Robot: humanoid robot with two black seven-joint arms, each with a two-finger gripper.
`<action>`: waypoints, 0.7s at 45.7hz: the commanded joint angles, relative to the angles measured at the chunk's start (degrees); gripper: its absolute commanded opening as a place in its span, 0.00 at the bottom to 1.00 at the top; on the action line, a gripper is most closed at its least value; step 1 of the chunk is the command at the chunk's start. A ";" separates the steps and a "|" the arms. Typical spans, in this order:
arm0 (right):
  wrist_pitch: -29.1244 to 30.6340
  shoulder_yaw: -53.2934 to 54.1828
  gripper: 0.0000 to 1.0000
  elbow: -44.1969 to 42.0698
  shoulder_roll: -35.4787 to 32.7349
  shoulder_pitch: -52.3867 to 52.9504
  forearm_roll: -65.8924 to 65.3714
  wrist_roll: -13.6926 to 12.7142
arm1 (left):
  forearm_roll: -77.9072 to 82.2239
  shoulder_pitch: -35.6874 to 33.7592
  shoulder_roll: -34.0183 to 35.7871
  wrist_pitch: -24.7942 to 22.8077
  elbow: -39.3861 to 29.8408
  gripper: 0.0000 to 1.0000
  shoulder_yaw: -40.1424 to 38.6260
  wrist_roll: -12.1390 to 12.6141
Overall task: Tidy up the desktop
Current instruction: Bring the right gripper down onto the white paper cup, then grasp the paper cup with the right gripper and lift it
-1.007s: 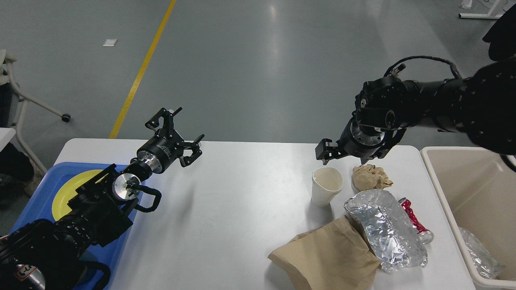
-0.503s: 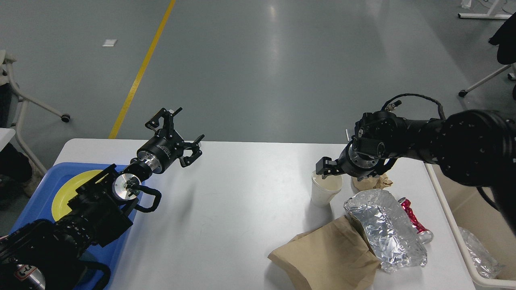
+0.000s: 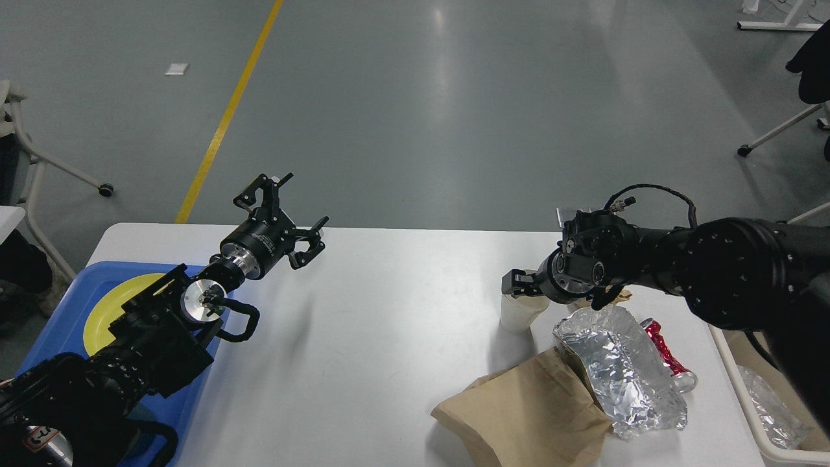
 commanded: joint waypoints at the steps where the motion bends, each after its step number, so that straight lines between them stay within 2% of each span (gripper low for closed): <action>1: -0.03 -0.04 0.35 0.42 -0.17 0.08 0.05 -0.17 | 0.00 0.00 0.00 0.00 0.00 0.97 0.03 0.09; 7: 0.67 -0.13 0.00 0.77 -0.26 0.08 0.22 -0.17 | 0.00 0.00 0.00 0.00 0.00 0.97 -0.06 0.00; 25: 1.20 0.04 0.00 3.14 -0.69 3.32 0.22 -0.08 | 0.00 0.00 0.00 0.00 0.00 0.97 -0.06 0.09; 32: 5.32 0.66 0.00 4.99 -2.19 7.28 0.22 -0.08 | 0.00 0.00 0.00 0.00 0.00 0.97 -0.06 0.00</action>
